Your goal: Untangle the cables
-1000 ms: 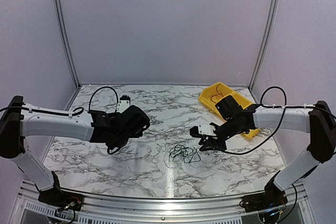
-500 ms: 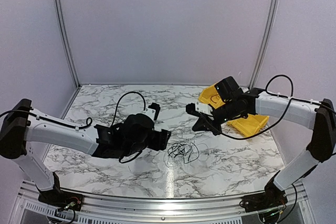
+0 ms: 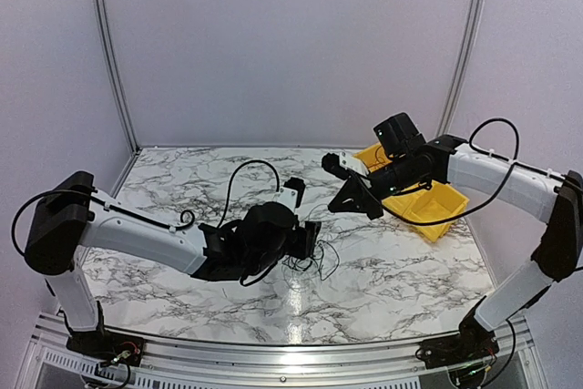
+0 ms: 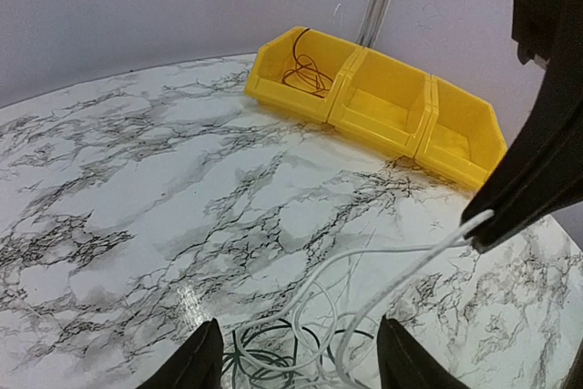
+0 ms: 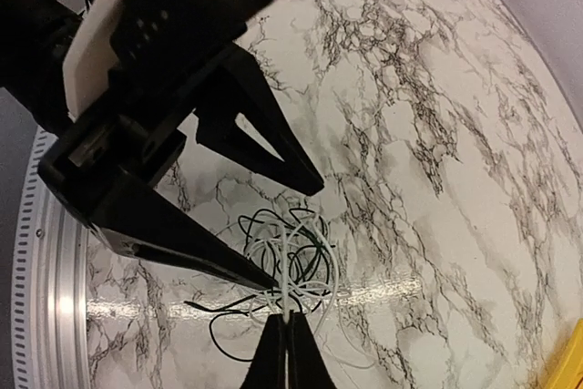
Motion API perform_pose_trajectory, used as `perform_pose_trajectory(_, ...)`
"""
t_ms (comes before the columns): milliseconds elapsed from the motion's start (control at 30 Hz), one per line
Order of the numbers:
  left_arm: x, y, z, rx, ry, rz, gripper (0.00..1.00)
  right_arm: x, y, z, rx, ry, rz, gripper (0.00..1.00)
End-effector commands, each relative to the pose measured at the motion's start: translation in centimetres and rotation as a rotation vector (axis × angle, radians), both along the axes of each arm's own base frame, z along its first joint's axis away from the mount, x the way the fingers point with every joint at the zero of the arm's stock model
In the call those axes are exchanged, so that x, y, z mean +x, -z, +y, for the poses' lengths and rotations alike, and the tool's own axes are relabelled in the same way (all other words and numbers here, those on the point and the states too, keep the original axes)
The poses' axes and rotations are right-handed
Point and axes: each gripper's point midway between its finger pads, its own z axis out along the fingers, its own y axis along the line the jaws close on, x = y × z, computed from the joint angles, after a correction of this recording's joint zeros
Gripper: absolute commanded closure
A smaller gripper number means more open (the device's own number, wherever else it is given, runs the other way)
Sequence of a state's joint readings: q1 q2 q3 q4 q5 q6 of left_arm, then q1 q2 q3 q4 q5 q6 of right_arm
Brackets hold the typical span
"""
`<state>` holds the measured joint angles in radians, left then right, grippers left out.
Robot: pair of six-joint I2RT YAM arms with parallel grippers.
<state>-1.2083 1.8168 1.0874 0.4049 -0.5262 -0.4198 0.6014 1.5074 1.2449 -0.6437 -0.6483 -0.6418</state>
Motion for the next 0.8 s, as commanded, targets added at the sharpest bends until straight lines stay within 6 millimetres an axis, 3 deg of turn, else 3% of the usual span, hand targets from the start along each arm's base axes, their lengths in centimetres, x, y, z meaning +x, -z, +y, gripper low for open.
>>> perform_pose_trajectory(0, 1.8, -0.3, -0.9, -0.071, -0.049, -0.02, 0.4, -0.8, -4.3, 1.3, 0.105, -0.018, 0.057, 1.0)
perform_pose_trajectory(167, 2.6, 2.5, -1.8, -0.071, -0.03, 0.004, 0.55, -1.2, -9.2, 2.1, 0.195, -0.027, 0.086, 1.0)
perform_pose_trajectory(233, 2.3, 3.6, -2.2, -0.04, 0.015, 0.011, 0.62, -0.9, -13.4, 2.5, 0.262, -0.028, 0.069, 1.0)
perform_pose_trajectory(367, 1.7, 6.0, -2.3, -0.015, 0.047, 0.055, 0.66, -0.7, -22.1, 2.7, 0.397, -0.036, 0.01, 1.0)
perform_pose_trajectory(567, 0.6, 9.0, -3.5, 0.002, 0.131, 0.13, 0.72, -0.9, -31.8, 2.4, 0.551, -0.033, -0.092, 1.0)
perform_pose_trajectory(667, 0.3, 9.5, -3.6, -0.003, 0.143, 0.153, 0.73, -1.0, -35.3, 1.6, 0.626, -0.009, -0.156, 1.0)
perform_pose_trajectory(767, 0.2, 9.8, -3.2, 0.003, 0.138, 0.159, 0.73, -1.0, -37.4, 1.0, 0.681, 0.007, -0.199, 1.0)
